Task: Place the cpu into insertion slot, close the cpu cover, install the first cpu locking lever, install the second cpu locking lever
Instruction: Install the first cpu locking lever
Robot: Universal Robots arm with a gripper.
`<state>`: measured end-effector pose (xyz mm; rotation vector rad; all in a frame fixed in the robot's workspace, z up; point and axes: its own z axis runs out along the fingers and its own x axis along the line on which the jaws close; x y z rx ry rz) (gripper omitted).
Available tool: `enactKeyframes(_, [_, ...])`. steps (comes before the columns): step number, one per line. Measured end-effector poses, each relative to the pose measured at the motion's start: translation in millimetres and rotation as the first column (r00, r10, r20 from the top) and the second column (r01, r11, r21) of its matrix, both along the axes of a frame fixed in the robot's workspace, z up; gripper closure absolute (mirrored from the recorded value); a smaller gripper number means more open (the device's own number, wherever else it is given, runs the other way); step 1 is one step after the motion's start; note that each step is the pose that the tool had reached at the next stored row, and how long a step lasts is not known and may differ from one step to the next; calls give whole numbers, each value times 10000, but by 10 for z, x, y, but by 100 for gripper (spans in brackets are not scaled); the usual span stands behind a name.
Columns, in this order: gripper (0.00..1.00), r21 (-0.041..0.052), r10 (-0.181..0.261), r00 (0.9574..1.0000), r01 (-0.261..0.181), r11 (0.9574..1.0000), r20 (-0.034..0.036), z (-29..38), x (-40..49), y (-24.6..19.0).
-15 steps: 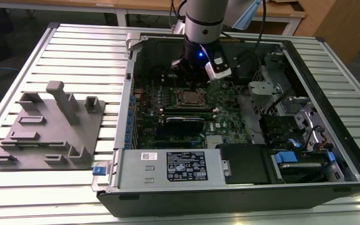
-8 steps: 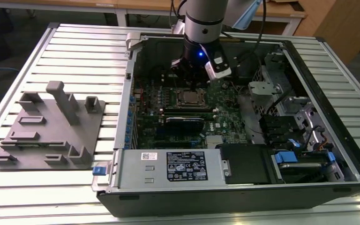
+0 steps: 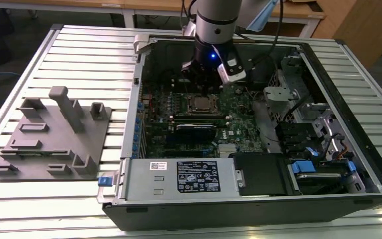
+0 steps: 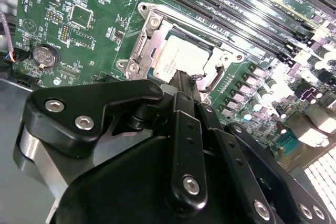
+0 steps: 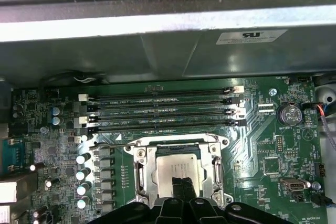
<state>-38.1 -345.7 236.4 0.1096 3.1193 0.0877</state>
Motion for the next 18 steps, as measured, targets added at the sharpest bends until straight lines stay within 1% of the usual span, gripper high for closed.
enactKeyframes(2, [90, 2, 0, 10000, 0, 10000, 1, 13, 0, 0])
enactKeyframes(12, [90, 0, 0, 10000, 0, 10000, -1, 17, 0, 0])
enactKeyframes(14, [90, -10, 1, 10000, -1, 10000, -34, 17, 0, 0])
enactKeyframes(17, [90, -11, -1, 10000, 1, 10000, -43, 17, 0, 0])
enactKeyframes(18, [90, -14, 0, 10000, 0, 10000, -59, 17, 0, 0])
